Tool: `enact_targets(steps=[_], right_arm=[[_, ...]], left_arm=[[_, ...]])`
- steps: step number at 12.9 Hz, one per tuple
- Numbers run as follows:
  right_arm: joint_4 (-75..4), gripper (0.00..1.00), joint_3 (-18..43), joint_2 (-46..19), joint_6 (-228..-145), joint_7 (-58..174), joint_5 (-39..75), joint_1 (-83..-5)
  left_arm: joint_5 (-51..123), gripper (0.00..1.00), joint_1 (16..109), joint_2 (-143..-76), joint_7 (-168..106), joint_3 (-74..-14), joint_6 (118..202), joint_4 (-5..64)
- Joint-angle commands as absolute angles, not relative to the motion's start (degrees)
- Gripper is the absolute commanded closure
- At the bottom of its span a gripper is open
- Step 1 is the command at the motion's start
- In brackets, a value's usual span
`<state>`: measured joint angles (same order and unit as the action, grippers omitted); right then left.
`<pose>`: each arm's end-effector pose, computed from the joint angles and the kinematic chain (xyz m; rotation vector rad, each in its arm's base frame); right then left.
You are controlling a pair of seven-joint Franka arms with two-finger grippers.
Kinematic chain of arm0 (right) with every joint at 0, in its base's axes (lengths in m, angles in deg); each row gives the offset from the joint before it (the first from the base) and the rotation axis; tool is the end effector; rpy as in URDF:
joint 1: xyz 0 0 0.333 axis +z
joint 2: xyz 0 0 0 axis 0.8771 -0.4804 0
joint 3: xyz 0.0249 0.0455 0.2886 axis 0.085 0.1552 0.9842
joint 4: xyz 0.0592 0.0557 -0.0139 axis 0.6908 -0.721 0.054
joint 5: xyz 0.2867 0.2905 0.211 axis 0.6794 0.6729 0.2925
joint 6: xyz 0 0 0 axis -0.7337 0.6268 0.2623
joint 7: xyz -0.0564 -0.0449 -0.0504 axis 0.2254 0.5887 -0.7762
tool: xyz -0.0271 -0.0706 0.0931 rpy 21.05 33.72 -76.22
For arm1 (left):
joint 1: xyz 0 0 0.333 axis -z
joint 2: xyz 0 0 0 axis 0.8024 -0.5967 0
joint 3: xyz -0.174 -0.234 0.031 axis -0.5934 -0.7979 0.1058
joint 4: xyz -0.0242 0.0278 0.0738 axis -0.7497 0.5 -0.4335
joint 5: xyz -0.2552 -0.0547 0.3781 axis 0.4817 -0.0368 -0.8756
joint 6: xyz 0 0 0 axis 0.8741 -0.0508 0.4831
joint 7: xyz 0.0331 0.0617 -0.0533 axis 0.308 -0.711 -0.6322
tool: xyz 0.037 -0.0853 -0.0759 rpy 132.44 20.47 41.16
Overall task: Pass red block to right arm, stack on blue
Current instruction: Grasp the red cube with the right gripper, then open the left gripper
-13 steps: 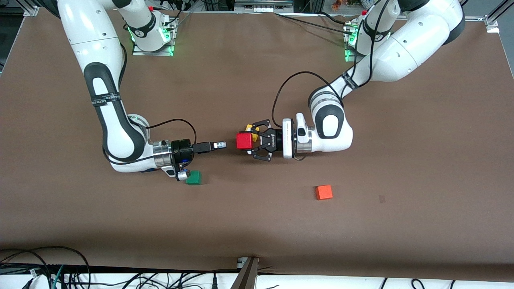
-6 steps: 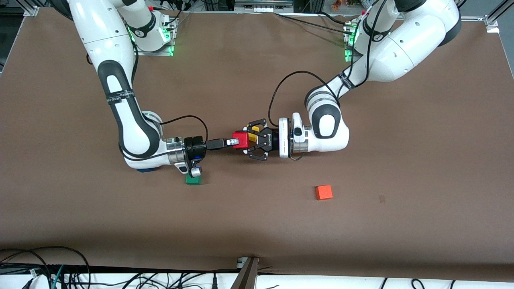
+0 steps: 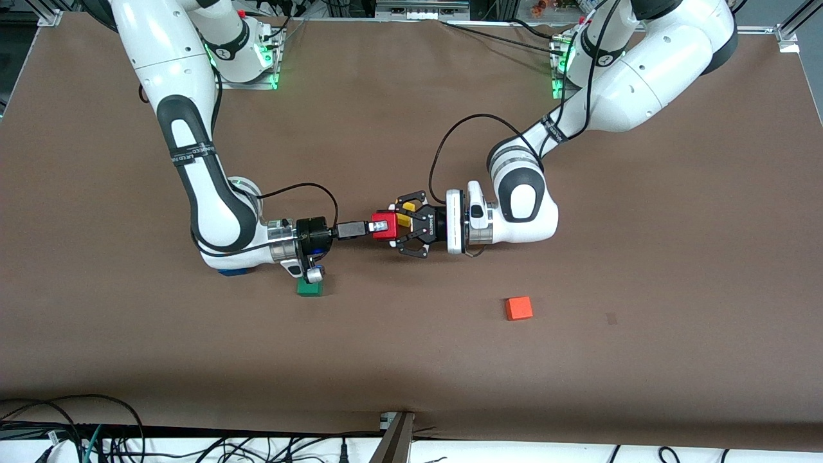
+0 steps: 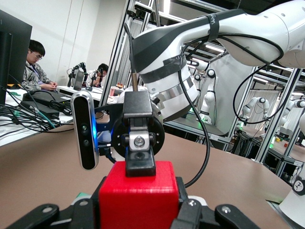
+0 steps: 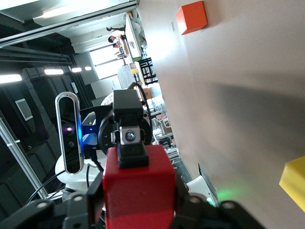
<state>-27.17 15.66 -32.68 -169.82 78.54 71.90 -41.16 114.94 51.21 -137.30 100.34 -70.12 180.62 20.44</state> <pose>0.6533 0.3265 0.1691 -1.6972 0.0838 0.3761 0.6036 -0.4658 0.1740 1.4133 -0.9956 1.0031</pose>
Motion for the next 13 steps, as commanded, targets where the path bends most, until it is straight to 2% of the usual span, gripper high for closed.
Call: enact_targets(steps=[1, 2, 3, 4, 9, 13], right_arm=[[-29.0, 0.91, 15.7, -31.4, -170.3, 79.9, 72.9, -40.9], [-29.0, 0.92, 15.7, -31.4, -170.4, 79.9, 72.9, -40.9], [-29.0, 0.92, 15.7, -31.4, -170.4, 79.9, 72.9, -40.9], [-28.9, 0.92, 15.7, -31.4, -170.3, 79.9, 72.8, -40.9], [-28.0, 0.95, 13.3, -30.4, -170.2, 79.9, 70.6, -41.5], [-24.8, 0.95, 7.9, -29.3, -170.2, 79.2, 60.1, -41.5]], left_arm=[[117.1, 1.0, 51.8, -137.5, 101.7, -70.4, 180.6, 19.0], [117.0, 1.0, 51.7, -137.4, 101.7, -70.4, 180.6, 19.1], [117.3, 0.65, 51.9, -137.1, 101.4, -70.6, 180.6, 19.3], [118.0, 0.01, 51.9, -137.5, 101.3, -70.6, 180.0, 19.4], [117.5, 0.0, 51.1, -137.1, 98.7, -70.5, 176.8, 19.6], [109.9, 0.0, 49.0, -136.0, 90.1, -70.5, 176.0, 19.4]])
